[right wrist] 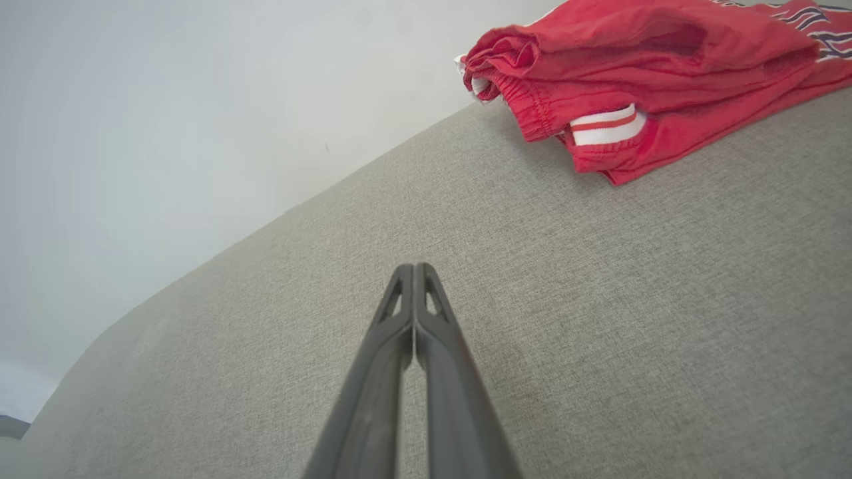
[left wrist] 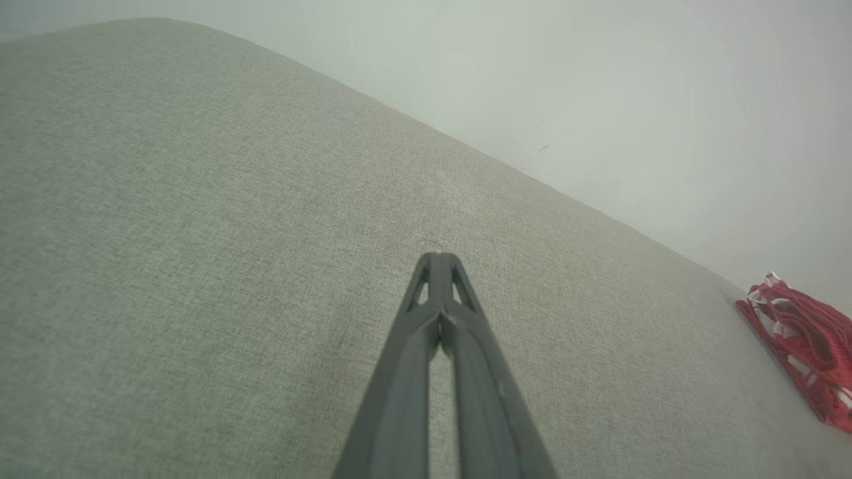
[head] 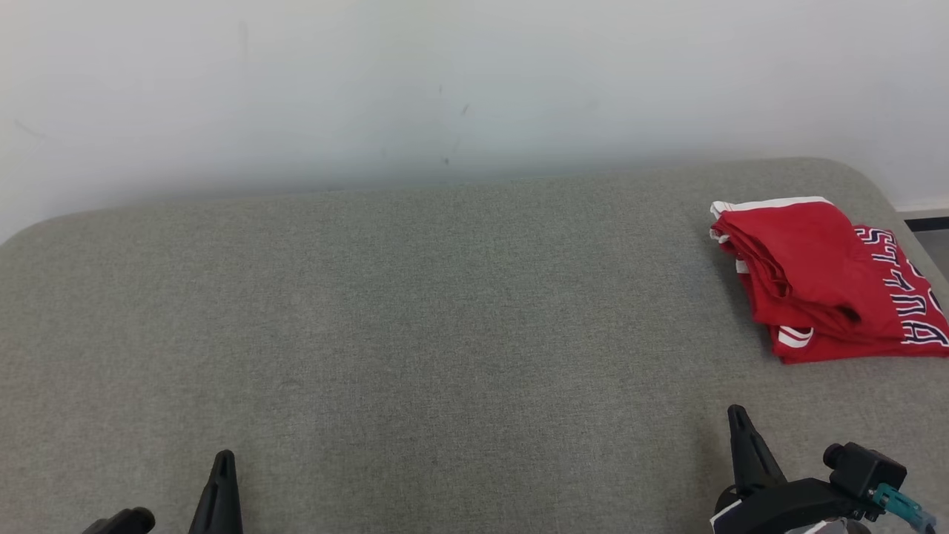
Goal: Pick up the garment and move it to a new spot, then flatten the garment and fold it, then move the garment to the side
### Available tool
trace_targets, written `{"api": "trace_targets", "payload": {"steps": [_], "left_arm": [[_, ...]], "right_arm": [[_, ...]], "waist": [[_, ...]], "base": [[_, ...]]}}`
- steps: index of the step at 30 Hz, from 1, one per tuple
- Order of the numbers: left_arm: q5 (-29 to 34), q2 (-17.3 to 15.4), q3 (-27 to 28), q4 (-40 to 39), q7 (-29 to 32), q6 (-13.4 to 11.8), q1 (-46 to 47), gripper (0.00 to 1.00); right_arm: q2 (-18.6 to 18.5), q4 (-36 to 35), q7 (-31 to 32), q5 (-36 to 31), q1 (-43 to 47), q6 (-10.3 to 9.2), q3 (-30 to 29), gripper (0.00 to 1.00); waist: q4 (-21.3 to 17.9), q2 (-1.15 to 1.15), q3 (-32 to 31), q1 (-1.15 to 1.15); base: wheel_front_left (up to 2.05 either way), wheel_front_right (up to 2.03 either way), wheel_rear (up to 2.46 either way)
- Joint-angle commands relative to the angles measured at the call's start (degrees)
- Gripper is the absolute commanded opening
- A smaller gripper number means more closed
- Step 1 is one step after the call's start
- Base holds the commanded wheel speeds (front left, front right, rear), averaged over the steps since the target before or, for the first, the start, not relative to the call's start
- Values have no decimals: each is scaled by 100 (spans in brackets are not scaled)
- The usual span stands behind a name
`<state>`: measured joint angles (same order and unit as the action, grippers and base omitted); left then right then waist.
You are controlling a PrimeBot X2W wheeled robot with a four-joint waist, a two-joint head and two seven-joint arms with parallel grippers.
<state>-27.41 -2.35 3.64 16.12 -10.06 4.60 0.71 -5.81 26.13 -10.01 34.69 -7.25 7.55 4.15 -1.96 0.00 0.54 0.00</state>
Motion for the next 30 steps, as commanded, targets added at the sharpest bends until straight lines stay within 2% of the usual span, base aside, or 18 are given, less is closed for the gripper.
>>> {"api": "trace_targets", "payload": {"steps": [1,30], "left_arm": [[-245,-22,31,-101,43,30,157,0],[-2613,-39,130,-155,654,133,328,0]], "right_arm": [[6,-138,54,230,-74,-2,-61,0],[116,-558,661,2326,-8,-4,-447,0]], "waist": [[3,0,0,0],[55,0,-10,0]], "base": [[0,0,0],[0,0,0]]}}
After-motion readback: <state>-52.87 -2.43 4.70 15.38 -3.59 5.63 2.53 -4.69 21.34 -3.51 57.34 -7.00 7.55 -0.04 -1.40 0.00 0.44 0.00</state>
